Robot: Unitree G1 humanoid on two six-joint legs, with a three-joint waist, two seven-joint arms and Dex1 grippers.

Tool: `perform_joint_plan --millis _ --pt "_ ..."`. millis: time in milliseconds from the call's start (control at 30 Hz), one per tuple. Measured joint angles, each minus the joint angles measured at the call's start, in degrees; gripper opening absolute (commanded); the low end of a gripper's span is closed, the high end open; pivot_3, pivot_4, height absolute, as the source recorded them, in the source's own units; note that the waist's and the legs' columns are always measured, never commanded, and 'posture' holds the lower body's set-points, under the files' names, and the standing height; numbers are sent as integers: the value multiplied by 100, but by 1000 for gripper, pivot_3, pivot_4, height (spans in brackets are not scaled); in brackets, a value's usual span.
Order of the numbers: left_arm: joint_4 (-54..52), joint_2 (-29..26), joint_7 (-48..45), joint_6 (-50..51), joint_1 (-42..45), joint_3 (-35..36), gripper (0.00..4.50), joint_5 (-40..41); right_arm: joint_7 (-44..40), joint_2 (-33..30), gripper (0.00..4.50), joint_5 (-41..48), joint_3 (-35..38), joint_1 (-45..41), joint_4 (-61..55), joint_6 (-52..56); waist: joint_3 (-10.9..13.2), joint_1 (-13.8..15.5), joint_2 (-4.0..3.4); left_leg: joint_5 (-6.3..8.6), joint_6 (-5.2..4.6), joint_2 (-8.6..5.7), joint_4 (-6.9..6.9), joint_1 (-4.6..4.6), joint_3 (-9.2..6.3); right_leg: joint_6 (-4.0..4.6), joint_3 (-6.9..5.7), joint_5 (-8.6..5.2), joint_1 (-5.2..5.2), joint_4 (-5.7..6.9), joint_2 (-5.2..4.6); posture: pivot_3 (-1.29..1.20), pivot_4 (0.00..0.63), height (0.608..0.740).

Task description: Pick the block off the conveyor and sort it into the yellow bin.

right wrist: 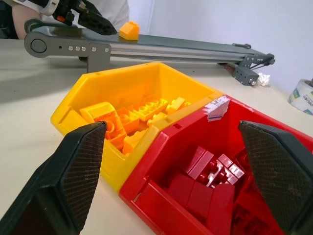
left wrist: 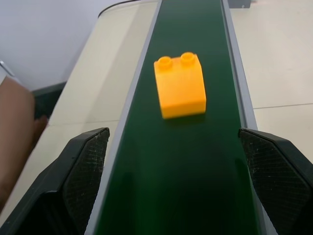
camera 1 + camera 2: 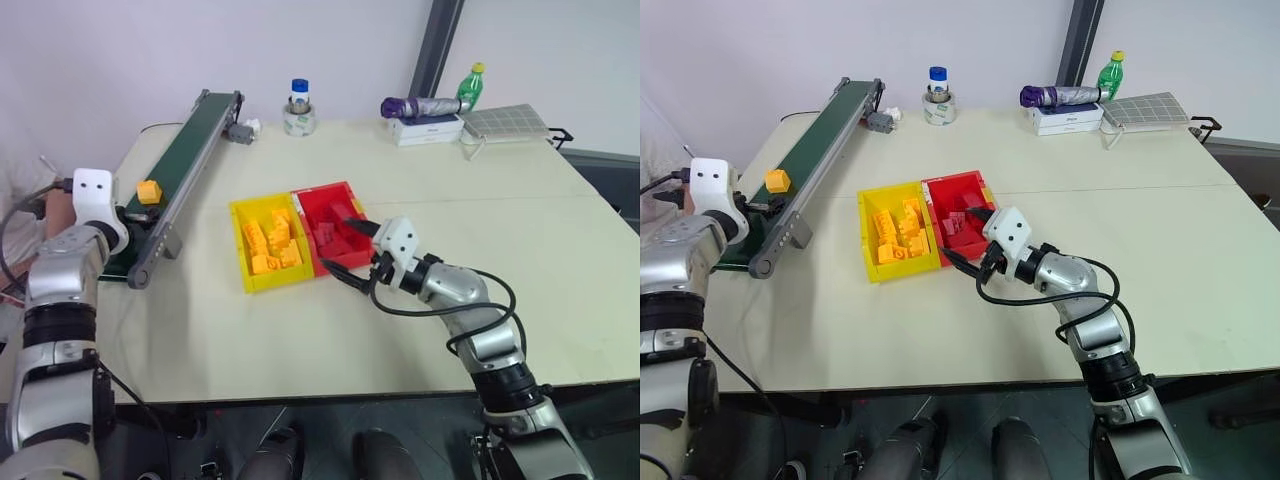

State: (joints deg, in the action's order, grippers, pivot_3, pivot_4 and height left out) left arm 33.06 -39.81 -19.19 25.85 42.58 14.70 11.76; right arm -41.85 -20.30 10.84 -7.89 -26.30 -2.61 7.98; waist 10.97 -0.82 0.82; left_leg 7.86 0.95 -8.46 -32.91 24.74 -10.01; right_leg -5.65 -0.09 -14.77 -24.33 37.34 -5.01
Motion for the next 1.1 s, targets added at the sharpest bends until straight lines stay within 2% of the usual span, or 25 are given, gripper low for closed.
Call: perform_joint_plan --millis 233,333,500,733,933,1100 --pt "100 148 -56 -22 0 49 4442 140 40 -5 4500 -2 2 36 -4 5 0 -4 1 0 0 0 -1 0 0 -1 1 1 0 0 0 0 150 740" --pt "101 198 6 -7 0 179 3683 190 42 -5 4500 -2 1 36 -5 6 0 -7 0 -1 -1 0 -2 0 0 -1 1 1 0 1 0 0 150 740" --pt "100 302 241 -15 -33 465 1218 301 41 -25 4500 -1 1 36 -6 8 0 -3 1 -1 -1 0 -6 0 0 -2 1 2 1 1 0 0 150 740" --pt "-393 502 274 206 -194 740 1277 637 37 -77 4500 0 1 40 -13 13 -1 13 2 -1 -1 0 -11 0 0 -3 0 5 6 1 0 0 150 740" --pt "-2320 1214 27 1290 -385 521 1277 1482 35 -67 4500 1 -24 38 -21 16 -3 1 5 -1 -1 0 -20 -1 6 -8 4 10 17 -5 -1 0 150 740" --pt "-3043 2110 358 1773 -567 109 1277 1650 45 -70 4500 1 -23 39 -25 24 -3 -19 5 -7 -9 8 -18 -4 10 -6 6 12 14 -1 5 0 150 740"
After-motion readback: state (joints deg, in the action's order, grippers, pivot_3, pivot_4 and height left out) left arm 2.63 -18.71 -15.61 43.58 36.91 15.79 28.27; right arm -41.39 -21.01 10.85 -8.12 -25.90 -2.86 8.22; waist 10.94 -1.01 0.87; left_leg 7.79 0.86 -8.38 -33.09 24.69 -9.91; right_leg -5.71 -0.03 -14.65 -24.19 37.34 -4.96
